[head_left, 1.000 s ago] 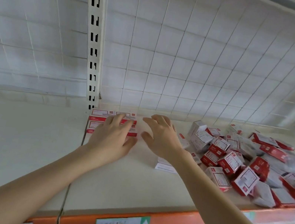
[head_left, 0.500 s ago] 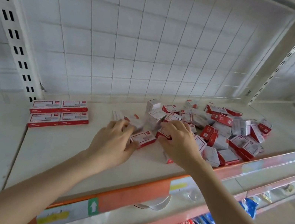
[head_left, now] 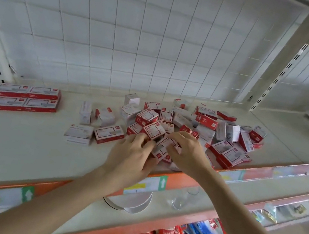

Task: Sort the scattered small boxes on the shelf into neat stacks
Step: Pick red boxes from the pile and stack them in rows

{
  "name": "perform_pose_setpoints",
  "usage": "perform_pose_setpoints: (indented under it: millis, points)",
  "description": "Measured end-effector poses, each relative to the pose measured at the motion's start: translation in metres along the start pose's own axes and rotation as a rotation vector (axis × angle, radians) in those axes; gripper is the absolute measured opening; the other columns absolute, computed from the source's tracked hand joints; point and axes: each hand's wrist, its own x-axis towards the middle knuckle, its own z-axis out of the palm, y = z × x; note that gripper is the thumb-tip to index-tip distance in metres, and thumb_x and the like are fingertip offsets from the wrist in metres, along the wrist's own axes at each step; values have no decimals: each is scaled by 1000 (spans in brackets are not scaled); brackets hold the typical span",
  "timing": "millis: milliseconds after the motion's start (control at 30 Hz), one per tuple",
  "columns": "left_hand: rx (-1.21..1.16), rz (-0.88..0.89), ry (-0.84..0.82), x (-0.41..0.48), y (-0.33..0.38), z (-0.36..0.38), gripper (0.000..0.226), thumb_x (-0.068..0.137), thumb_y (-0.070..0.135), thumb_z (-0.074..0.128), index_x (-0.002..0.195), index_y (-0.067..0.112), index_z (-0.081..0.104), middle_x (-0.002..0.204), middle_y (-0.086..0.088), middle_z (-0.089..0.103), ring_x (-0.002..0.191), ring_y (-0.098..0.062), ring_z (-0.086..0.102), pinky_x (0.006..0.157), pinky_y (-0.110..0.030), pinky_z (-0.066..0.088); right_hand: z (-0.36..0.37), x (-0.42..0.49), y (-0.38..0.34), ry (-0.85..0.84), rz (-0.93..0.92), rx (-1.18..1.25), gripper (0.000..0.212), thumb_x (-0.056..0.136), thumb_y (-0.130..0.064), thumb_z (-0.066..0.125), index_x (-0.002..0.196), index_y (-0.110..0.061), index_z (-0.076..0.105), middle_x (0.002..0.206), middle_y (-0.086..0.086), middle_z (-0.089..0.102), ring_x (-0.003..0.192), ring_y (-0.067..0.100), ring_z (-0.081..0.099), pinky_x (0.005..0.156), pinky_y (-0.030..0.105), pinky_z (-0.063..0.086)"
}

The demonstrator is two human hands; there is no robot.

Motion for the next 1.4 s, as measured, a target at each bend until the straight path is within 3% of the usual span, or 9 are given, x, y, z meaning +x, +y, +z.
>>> perform_pose_setpoints:
  millis: [200, 433, 533, 733, 833, 967, 1067, 1200, 1400]
  points:
    - [120, -115, 50, 1, 25, 10, 48, 69, 54, 40, 80, 15, 67, 71, -1, 62, 65, -24, 60, 55, -32, 48, 3, -4, 17, 28, -145, 59, 33, 78, -16, 54, 105, -3, 67, 99, 13, 67, 90, 31, 64, 75, 45, 53]
    - [87, -190, 86, 8, 36, 15, 43, 49, 34, 86, 82, 12, 69, 70, -3, 65, 65, -26, 63, 56, -34, 51, 2, -1, 28, 10, -182, 149, 34, 79, -15, 54, 108, -4, 66, 103, 12, 66, 90, 26, 61, 82, 40, 49]
    - [38, -86, 172, 9, 31, 8, 41, 62, 28, 77, 96, 8, 68, 84, -7, 67, 76, -30, 65, 64, -39, 53, -7, 3, 26, 17, -168, 245, 29, 84, -2, 56, 111, -3, 64, 102, 14, 64, 78, 15, 53, 73, 17, 40]
    - [3, 111, 232, 16, 23, -11, 43, 76, 35, 48, 115, 16, 51, 103, -9, 63, 94, -27, 57, 81, -40, 49, -24, 13, 21, -87, -151, 503, 20, 87, -6, 54, 95, -11, 71, 78, 24, 65, 61, 20, 51, 61, 21, 40]
    - [18, 154, 201, 25, 19, -20, 40, 79, 33, 49, 115, 15, 54, 106, -9, 63, 95, -27, 59, 83, -41, 49, -33, 17, 20, -303, 33, 726, 15, 88, -7, 55, 92, 0, 67, 74, 34, 53, 63, 28, 44, 66, 30, 37]
    - [-77, 84, 229, 35, 25, -27, 37, 80, 16, 63, 116, 7, 61, 110, -13, 61, 98, -32, 61, 80, -39, 48, -40, 16, 22, -472, 387, 1204, 13, 91, -6, 49, 85, -9, 61, 66, 3, 61, 61, 13, 59, 51, 23, 50]
    - [-171, -16, 291, 38, 39, -26, 36, 85, 16, 62, 120, 8, 59, 115, -11, 60, 101, -27, 60, 81, -30, 43, -41, 14, 22, -383, 565, 1491, 15, 89, 2, 46, 94, -7, 57, 81, 9, 61, 74, 19, 59, 53, 27, 55]
    - [-266, -192, 215, 42, 59, -17, 55, 84, 41, 60, 130, 15, 49, 127, -5, 53, 111, -21, 55, 87, -30, 44, -33, 9, 20, -172, 613, 1575, 46, 82, 16, 47, 119, -12, 44, 78, 11, 60, 67, 22, 61, 59, 36, 54]
    - [-109, -205, 192, 39, 80, 0, 57, 67, 33, 76, 117, 12, 59, 111, -7, 61, 99, -29, 61, 70, -33, 49, -20, 3, 11, 62, 664, 1518, 21, 78, 16, 51, 87, -3, 56, 70, 15, 57, 56, 24, 58, 48, 27, 48]
